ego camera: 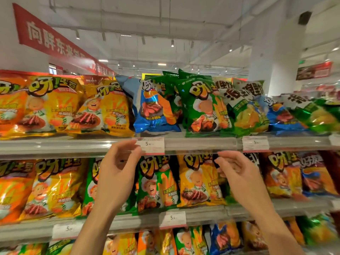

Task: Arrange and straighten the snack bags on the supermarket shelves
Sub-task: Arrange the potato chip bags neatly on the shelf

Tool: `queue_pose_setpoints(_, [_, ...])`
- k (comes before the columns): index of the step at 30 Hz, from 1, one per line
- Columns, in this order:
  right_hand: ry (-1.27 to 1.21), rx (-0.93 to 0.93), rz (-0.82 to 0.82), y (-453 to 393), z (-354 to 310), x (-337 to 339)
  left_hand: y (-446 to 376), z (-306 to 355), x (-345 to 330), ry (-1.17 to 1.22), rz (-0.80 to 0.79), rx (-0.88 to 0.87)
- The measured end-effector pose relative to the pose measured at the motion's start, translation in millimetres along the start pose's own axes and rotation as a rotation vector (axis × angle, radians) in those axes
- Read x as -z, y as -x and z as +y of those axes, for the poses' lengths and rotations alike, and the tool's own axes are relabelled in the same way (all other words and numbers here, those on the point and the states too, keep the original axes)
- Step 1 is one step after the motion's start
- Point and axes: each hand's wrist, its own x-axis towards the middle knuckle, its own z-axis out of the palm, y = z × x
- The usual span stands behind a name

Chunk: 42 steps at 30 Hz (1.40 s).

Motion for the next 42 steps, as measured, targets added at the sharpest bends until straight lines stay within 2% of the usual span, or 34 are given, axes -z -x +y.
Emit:
queue_pose_setpoints(5, [0.132,0.178,0.051,-35.5,-19.6,15.7,-20.7,24.0,-13.1,-0.134,0.082,-0.067])
queue_pose_setpoints(9, [0.280,0.360,0.135,-73.6,-29.1,20.1,-47.5,35.2,-31.1,-0.358,0.196,-0.169])
queue_pose_setpoints(11, [0.411,0.463,0.146,-97.0,-27.2,19.1,-66.4,35.0,-41.5,-0.483,0.218,-0.153])
queue_pose_setpoints(14, [0.526,0.460,0.066,-127.9,-20.9,17.1,-91.0,27.7,-54.8,-0.693,0.172,-0.081])
queue_pose_setpoints(18, [0.481,0.406,-0.095,-146.6,-9.4,11.1,-103.3,24.9,-67.3,-0.885,0.149,-0.058])
queue_pose_setpoints(25, [0.391,0.398,-0.100,-146.1,-3.4,8.4,-109.1,30.1,-72.7,-0.795,0.127,-0.032])
queue_pose_setpoints(31, [0.424,0.350,-0.073,-144.1,-5.9,7.2,-101.8,37.0,-70.1,-0.509,0.197,-0.071])
queue_pose_setpoints(37, [0.508,0.332,-0.038,-141.2,-17.2,9.7,-94.4,49.8,-51.1,-0.366,0.250,-0.137])
queue_pose_setpoints(42, [0.438,0.425,0.054,-130.4,-38.7,17.2,-78.8,63.0,-35.7,-0.299,0.211,-0.182])
